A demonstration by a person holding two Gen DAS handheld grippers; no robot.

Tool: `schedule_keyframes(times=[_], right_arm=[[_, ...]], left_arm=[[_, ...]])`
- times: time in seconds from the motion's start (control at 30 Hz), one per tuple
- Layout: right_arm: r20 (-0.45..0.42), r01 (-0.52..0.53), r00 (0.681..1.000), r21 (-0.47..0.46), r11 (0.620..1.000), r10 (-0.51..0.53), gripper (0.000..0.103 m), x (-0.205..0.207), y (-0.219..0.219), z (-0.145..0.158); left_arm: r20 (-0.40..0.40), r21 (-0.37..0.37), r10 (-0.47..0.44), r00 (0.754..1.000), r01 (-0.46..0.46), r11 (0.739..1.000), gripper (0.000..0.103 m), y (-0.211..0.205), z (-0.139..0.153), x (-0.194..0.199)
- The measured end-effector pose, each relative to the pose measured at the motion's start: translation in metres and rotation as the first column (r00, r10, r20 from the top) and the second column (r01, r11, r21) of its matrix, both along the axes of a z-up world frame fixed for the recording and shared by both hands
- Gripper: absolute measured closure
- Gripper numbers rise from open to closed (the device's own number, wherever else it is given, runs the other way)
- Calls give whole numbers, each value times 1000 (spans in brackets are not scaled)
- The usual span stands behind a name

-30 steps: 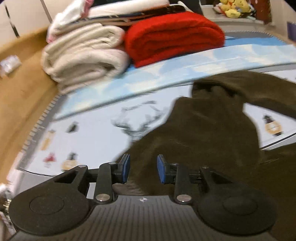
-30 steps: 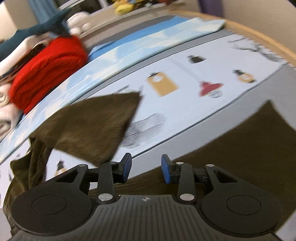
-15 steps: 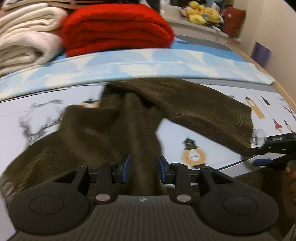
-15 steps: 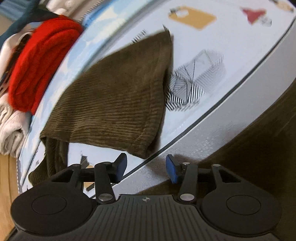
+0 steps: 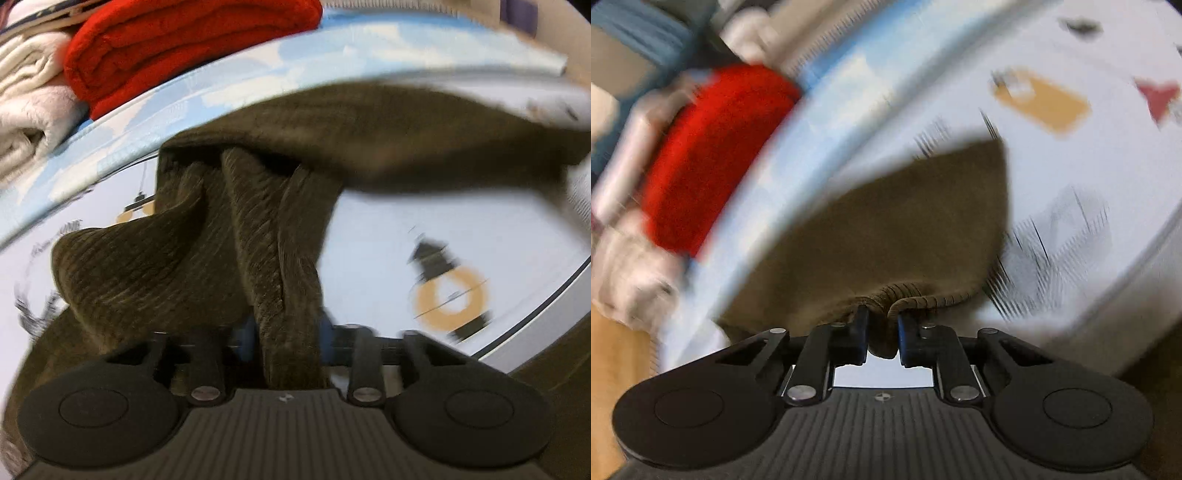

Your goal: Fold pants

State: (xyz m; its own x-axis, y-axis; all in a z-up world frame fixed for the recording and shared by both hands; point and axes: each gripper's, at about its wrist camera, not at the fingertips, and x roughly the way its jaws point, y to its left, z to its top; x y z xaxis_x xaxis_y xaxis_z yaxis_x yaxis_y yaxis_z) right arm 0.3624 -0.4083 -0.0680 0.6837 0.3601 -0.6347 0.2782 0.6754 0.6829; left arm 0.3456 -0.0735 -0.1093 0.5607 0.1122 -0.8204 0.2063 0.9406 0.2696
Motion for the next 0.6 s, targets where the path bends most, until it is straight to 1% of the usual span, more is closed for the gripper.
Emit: schedule_keyframes(times=[0.03,0.07,0.13,0.2,0.23,0.27,0.3,0.37,0.43,0.47,0.5,0.53,0.57,0.6], right_arm=[[65,18,998,22,1000,-19,88,-2,-10,17],[140,38,989,38,999,-43,89,-4,-22,35],[251,83,963,56,995,-94,89,-7,-46,69],[339,126,930,67,990,-141,89,-9,-70,100],[372,154,914,51,987,-162,90,-8,-81,116],[395,188,900,36,982,-187,90,-7,-94,132],[411,220,887,23,975,-210,90,-5,-107,147],[432,283,867,-21,959,-247,93,1,-130,173],[422,363,857,-85,928,-296,94,11,-156,191],[408,410,850,-112,905,-334,95,18,-170,193],[385,453,844,-141,880,-373,94,30,-184,188],[348,478,849,-189,858,-397,89,44,-196,178],[298,488,859,-233,841,-415,88,53,-205,165],[216,493,868,-270,827,-447,87,59,-215,145]], left_arm=[[-2,-1,1,1000,-1,1000,80,3,0,1],[-8,-30,7,1000,-8,1000,81,8,2,2],[-8,-77,-2,1000,2,997,85,13,10,3],[10,-133,-63,998,63,989,85,13,21,1],[13,-155,-108,994,109,982,85,12,26,-1],[19,-171,-171,985,172,970,85,10,31,-5],[27,-180,-238,971,239,954,85,7,35,-10],[43,-212,-360,932,361,908,87,3,41,-22],[44,-278,-436,899,430,859,88,3,44,-30],[33,-308,-463,886,450,839,86,1,44,-34],[18,-324,-488,873,467,823,78,-2,43,-39],[-4,-332,-521,854,490,806,53,-6,43,-44],[-31,-347,-560,828,516,783,40,-10,43,-50],[-33,-363,-594,804,544,757,28,-10,45,-56]])
